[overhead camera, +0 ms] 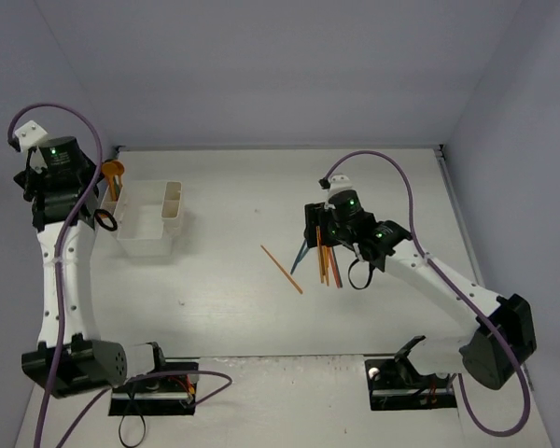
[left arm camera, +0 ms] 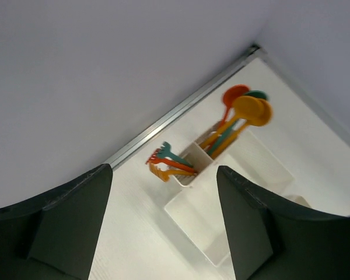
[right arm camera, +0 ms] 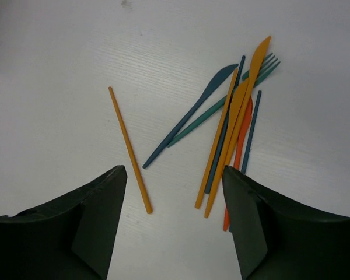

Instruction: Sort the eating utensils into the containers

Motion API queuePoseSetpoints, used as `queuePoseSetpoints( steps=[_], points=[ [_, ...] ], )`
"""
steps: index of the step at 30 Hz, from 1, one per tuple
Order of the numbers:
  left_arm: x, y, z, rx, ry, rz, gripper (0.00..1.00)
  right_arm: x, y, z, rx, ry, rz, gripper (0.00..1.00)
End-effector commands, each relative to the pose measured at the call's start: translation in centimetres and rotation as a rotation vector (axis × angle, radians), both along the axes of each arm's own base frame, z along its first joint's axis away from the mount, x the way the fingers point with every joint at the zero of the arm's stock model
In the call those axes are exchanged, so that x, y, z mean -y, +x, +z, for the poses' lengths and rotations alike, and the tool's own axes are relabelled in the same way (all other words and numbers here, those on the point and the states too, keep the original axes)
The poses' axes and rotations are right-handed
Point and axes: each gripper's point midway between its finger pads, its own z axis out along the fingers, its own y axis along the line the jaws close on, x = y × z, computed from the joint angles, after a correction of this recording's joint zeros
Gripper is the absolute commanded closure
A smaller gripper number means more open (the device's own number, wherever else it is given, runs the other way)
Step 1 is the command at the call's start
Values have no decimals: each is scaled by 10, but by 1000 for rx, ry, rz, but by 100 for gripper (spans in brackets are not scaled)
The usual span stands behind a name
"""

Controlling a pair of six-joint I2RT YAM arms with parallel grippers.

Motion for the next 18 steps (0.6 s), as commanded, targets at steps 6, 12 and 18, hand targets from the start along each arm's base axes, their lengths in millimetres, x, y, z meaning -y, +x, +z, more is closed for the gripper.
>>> queuePoseSetpoints(
  steps=[6, 12, 18],
  points=[
    [134, -17, 14, 66, -64, -552, 30, -15, 35, -59, -200, 60, -295, 62],
    [176, -39, -9, -6, -122, -726, 30, -19, 52, -91, -259, 89, -477, 73],
    [192, -51, -21, -51, -131, -792, 30, -16, 65, -117, -275, 77, -599, 76]
  ],
)
